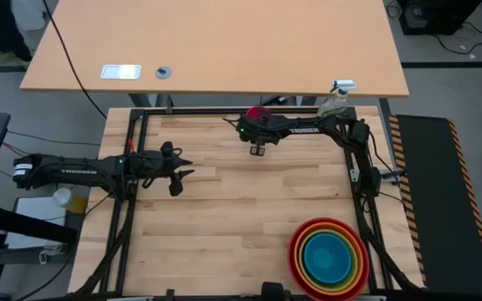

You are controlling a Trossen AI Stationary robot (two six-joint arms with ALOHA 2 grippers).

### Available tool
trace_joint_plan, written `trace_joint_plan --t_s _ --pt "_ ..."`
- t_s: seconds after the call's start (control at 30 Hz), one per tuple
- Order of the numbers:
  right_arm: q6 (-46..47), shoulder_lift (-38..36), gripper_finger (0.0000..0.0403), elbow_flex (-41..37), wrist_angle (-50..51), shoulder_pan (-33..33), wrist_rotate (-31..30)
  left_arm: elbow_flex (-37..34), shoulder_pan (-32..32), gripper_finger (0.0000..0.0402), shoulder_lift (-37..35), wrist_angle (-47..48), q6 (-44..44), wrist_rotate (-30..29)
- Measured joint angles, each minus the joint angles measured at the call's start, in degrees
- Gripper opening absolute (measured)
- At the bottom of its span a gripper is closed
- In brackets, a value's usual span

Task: Nest bowls inside each other
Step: Stack the pink bowl on top of the blue bowl

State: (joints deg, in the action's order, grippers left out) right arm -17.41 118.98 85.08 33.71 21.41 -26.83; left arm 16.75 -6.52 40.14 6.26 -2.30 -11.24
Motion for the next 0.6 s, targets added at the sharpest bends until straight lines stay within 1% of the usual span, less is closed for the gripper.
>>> trace_joint_plan --t_s 0.23,0.37,0.6 --pt "-0.9 0.0 0.0133 0.0 0.1 0.3 -0.5 0.0 0.0 0.0144 0.0 0.1 0.1 0.0" --pt "-1.2 0.0 0.0115 0.0 0.5 0.9 1.1 0.0 0.0 0.0144 0.0 0.1 0.2 0.0" --pt "-1.8 0.0 0.0089 0.0 0.5 1.3 1.4 0.0 0.0 0.0144 0.0 0.1 0.4 0.0"
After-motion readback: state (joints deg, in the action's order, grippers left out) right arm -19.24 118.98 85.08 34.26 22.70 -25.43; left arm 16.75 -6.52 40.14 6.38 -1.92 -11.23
